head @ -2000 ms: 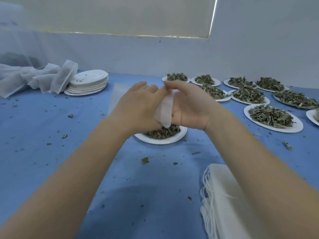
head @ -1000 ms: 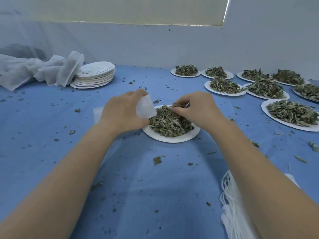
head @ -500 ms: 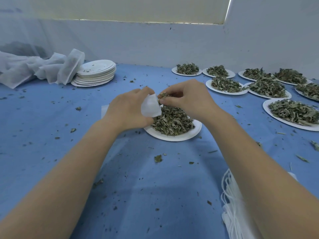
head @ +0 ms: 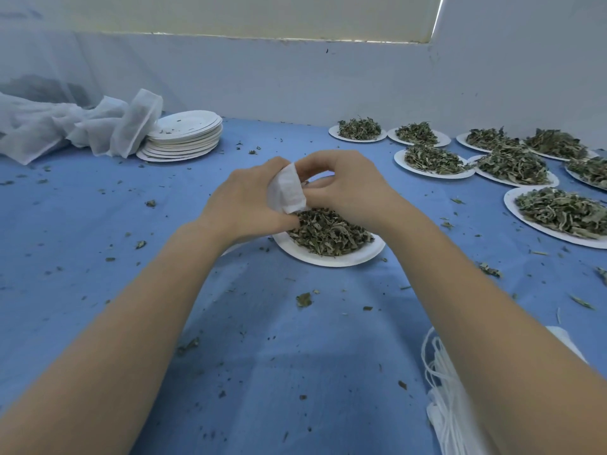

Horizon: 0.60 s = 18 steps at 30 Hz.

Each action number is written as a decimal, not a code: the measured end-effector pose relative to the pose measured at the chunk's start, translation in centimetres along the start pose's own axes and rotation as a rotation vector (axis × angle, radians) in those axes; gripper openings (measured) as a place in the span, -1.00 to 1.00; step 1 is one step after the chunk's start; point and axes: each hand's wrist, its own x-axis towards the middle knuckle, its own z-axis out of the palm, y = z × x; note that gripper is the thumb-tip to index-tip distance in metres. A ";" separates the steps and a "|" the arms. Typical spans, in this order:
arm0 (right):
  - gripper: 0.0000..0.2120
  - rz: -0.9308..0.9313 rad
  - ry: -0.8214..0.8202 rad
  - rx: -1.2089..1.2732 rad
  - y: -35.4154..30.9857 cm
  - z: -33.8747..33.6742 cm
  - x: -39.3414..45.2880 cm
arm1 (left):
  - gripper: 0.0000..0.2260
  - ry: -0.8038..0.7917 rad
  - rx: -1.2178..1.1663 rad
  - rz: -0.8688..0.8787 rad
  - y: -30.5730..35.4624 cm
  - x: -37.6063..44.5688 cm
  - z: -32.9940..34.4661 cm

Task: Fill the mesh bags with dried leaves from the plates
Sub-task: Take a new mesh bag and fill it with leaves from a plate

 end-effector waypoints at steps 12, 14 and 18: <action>-0.85 0.037 -0.071 -0.306 -0.5 -3.0 -0.2 | -0.42 -0.056 0.088 -0.073 -0.6 0.0 -0.7; -0.69 0.125 -0.173 -0.557 -0.3 -3.3 -0.2 | -0.41 -0.073 0.100 -0.092 -0.7 0.0 -0.8; -0.50 0.159 -0.181 -0.705 0.6 -2.1 0.3 | -0.49 -0.083 0.116 -0.087 -0.8 0.0 -0.8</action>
